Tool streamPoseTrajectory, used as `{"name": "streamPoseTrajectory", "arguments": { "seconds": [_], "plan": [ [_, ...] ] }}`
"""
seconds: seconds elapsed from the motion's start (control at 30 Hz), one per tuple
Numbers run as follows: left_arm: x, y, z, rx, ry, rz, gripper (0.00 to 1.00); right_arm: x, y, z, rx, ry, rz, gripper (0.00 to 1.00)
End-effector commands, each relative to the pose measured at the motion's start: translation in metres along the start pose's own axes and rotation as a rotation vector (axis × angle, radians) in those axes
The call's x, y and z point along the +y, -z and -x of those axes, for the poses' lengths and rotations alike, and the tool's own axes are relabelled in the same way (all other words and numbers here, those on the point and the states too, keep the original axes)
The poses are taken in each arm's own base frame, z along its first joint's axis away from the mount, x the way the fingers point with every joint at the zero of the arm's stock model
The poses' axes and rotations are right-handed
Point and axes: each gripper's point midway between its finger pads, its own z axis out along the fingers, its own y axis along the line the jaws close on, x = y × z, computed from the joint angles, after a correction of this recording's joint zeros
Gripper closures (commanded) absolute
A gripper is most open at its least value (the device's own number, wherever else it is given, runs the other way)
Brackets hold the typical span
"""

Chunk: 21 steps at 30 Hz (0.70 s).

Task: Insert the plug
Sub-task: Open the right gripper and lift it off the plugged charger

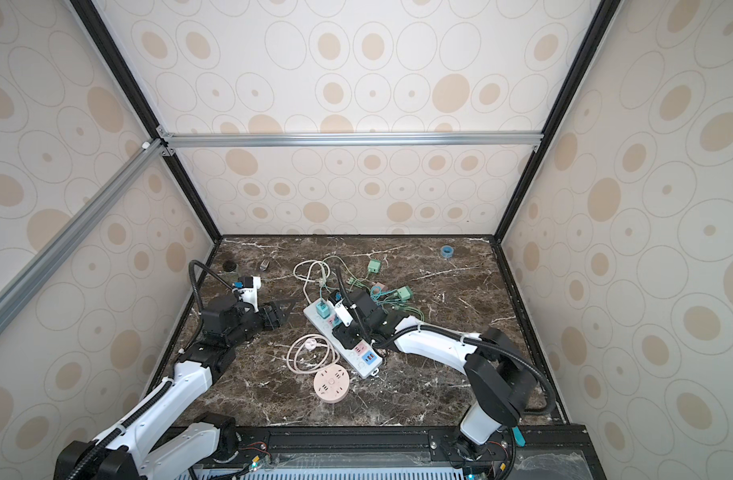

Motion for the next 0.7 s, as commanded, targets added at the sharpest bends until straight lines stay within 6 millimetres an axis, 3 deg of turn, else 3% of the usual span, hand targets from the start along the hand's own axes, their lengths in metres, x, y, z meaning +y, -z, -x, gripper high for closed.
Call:
{"name": "streamPoseTrajectory", "arguments": {
  "seconds": [0.0, 0.27, 0.37, 0.67],
  "plan": [
    [-0.008, 0.009, 0.008, -0.01, -0.019, -0.016, 0.26, 0.0, 0.019, -0.02, 0.021, -0.031, -0.013, 0.39],
    [-0.007, 0.018, -0.002, 0.016, -0.036, -0.002, 0.23, -0.014, 0.069, -0.041, -0.045, -0.052, -0.068, 0.33],
    [-0.006, 0.02, -0.005, 0.016, -0.037, 0.0, 0.23, -0.029, 0.083, -0.049, -0.072, -0.089, -0.11, 0.31],
    [-0.009, 0.027, -0.004, -0.003, -0.045, -0.005, 0.18, -0.113, 0.117, -0.064, -0.12, -0.378, -0.346, 0.31]
  ]
}}
